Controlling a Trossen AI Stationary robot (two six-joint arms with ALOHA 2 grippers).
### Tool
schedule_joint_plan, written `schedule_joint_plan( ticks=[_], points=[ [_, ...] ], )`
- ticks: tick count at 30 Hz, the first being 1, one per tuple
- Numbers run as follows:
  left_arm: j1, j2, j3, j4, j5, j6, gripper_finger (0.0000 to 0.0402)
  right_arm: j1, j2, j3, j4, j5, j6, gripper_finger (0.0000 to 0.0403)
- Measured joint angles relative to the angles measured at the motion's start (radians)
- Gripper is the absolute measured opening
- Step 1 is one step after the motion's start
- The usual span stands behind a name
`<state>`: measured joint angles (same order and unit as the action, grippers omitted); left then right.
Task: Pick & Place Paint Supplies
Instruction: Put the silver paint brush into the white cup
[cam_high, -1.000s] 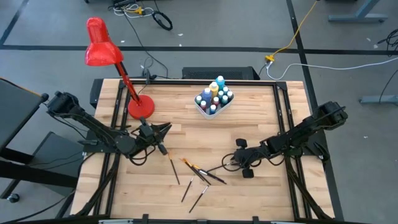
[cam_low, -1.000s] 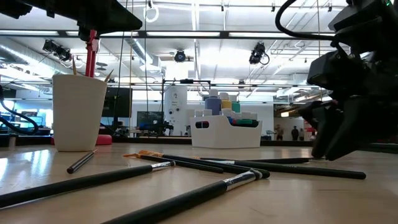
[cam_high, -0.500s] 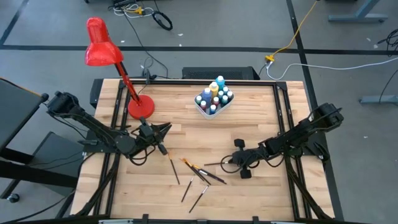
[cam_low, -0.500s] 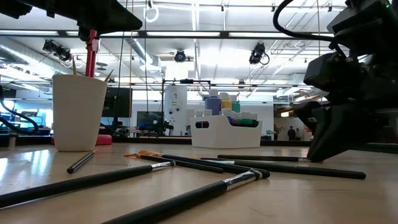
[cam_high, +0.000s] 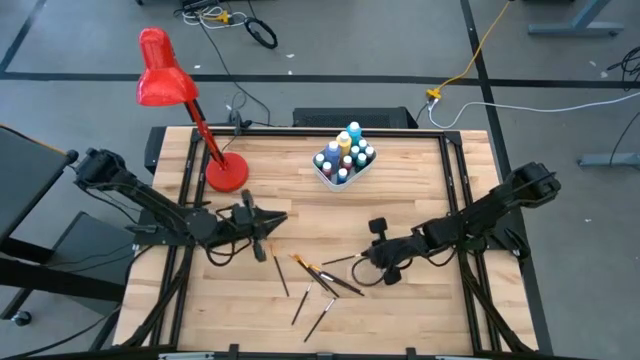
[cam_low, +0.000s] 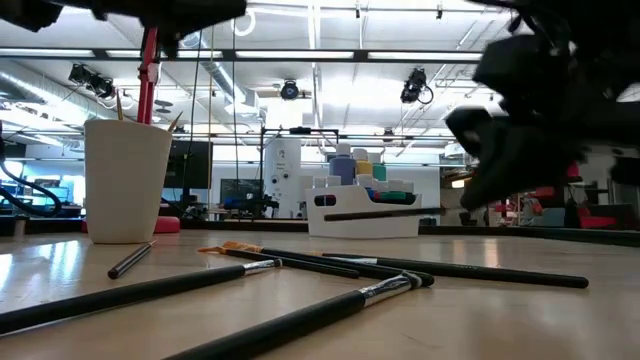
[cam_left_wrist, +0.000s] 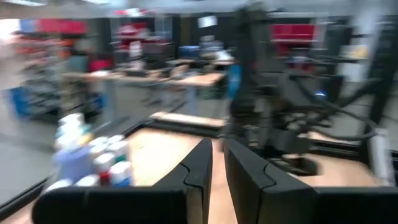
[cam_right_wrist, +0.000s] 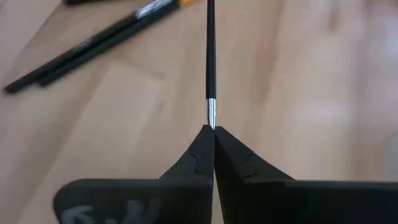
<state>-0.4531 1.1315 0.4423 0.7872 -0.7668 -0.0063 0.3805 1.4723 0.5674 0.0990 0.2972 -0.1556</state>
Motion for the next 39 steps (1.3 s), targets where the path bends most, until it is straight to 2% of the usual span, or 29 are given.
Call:
schedule_joint_plan(
  ticks=[3, 8, 12, 16, 20, 24, 31, 39],
  points=[
    [0.044, 0.009, 0.042, -0.004, 0.140, 0.042, 0.0056, 0.000, -0.002, 0.121, -0.134, 0.056, -0.101, 0.0000],
    [0.116, 0.084, 0.153, -0.112, 0.277, 0.068, 0.0096, 0.000, -0.002, 0.271, -0.302, 0.147, -0.233, 0.0000],
    [0.182, 0.179, 0.282, -0.300, 0.351, -0.005, 0.0144, 0.000, -0.002, 0.322, -0.334, 0.205, -0.397, 0.0000],
    [0.246, 0.266, 0.459, -0.609, 0.397, -0.116, 0.0180, 0.000, -0.002, 0.337, -0.320, 0.212, -0.591, 0.0000],
    [0.310, 0.363, 0.618, -0.842, 0.544, -0.217, 0.0191, 0.000, -0.002, 0.337, -0.311, 0.215, -0.689, 0.0000],
    [0.348, 0.468, 0.714, -0.880, 0.701, -0.240, 0.0189, 0.000, -0.003, 0.337, -0.297, 0.248, -0.699, 0.0000],
    [0.378, 0.606, 0.789, -0.906, 0.871, -0.280, 0.0183, 0.000, -0.003, 0.337, -0.293, 0.262, -0.699, 0.0000],
    [0.377, 0.629, 0.786, -0.904, 0.879, -0.287, 0.0183, 0.000, -0.003, 0.338, -0.262, 0.270, -0.731, 0.0000]
  ],
)
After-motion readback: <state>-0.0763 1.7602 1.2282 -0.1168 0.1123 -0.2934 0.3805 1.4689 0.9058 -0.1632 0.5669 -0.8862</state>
